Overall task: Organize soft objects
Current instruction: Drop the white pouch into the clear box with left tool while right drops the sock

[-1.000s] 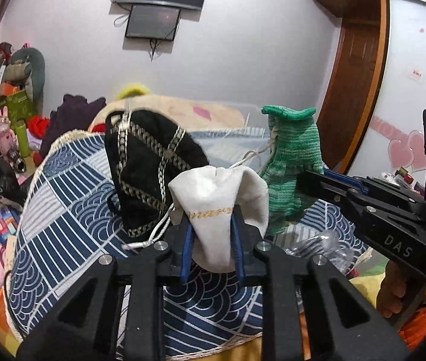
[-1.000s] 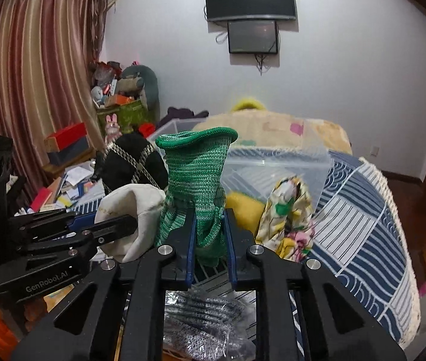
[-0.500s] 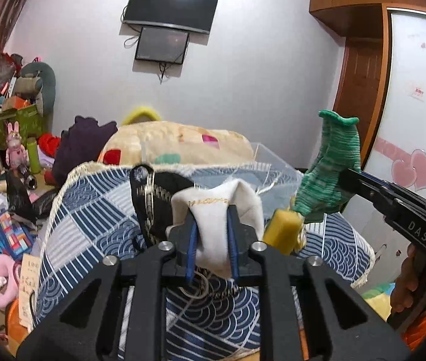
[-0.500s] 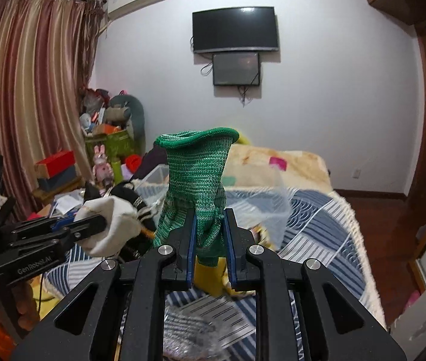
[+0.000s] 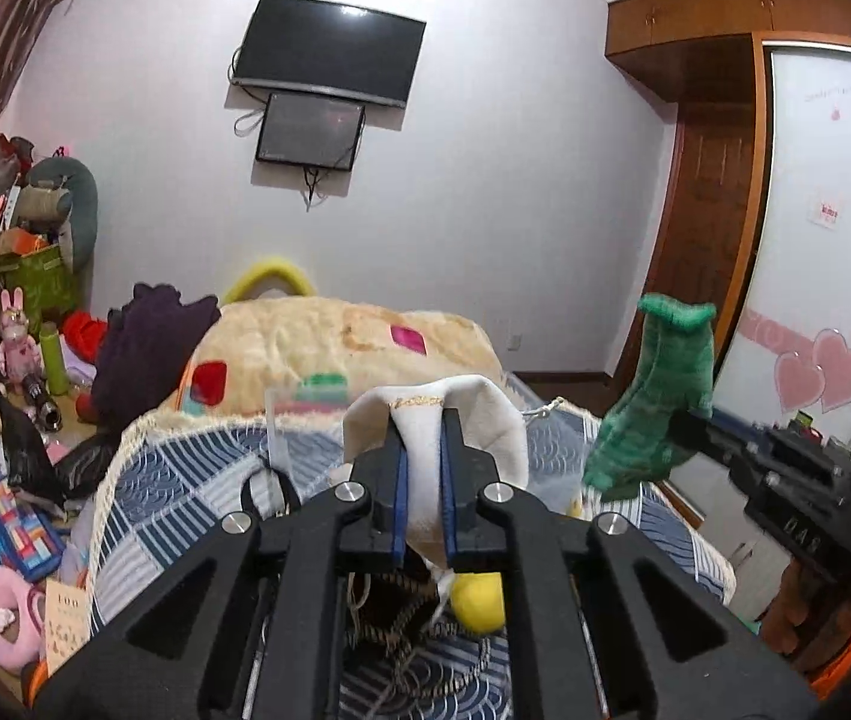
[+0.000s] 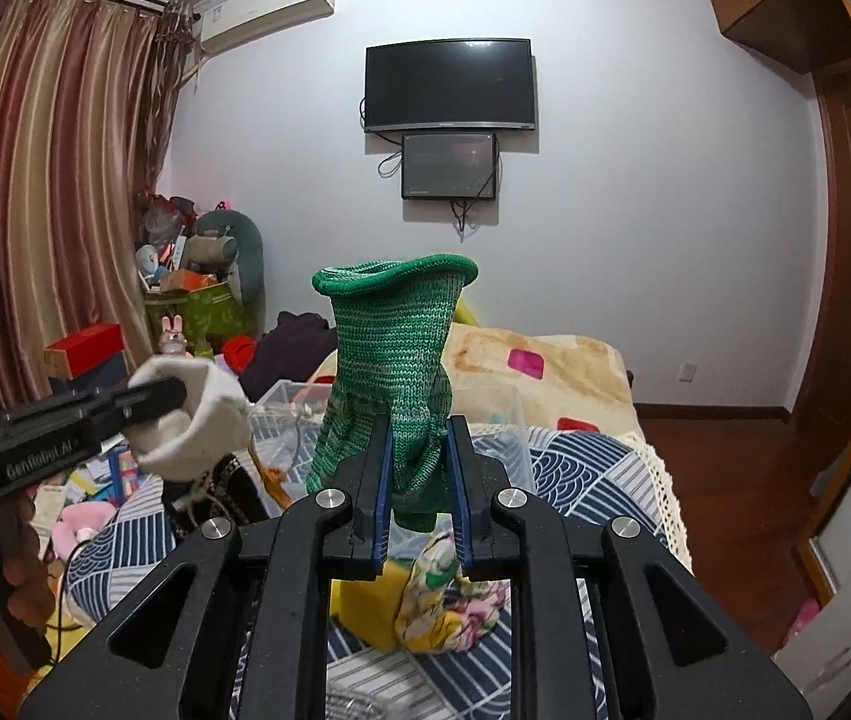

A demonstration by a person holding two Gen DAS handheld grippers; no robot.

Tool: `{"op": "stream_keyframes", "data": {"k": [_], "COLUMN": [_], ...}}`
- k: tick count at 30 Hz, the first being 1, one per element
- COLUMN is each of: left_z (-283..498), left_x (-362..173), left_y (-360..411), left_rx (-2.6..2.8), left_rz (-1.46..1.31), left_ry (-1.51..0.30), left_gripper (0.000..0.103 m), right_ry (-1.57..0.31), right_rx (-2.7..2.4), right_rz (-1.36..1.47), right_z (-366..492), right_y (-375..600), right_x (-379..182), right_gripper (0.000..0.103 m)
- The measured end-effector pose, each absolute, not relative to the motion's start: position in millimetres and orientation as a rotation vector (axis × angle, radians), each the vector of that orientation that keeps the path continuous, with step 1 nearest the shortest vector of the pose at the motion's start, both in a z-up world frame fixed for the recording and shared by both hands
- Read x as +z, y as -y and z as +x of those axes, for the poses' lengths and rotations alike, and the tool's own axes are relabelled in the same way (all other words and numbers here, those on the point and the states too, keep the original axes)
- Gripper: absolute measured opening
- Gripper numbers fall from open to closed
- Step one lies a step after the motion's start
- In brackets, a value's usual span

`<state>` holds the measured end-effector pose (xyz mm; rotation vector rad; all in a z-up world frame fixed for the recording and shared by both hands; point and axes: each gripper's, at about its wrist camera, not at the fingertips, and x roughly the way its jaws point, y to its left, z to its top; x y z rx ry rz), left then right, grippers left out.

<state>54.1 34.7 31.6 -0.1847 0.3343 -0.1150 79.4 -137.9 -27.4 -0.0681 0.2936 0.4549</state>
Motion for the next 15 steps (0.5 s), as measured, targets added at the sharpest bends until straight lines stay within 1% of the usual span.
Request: {"op": "stream_keyframes", "data": {"k": [7,15], "left_z": [70.9,108.5], "left_x": [50.5,46.5], "left_y": [-33.4,-36.7], "left_rx": [-0.08,-0.022], "left_rz": [-0.151,-0.141], "left_ry": [-0.283,-0.274], "left_gripper": [0.008,0.008], "right_ry": [-0.301,-0.34], "right_rx": [0.431,0.407], "right_rz": [-0.068,-0.076], "right_z": [101.7,126.8], "right_y": [137.1,129.8], "right_x": [-23.9,-25.2], "right_gripper": [0.015,0.015]}}
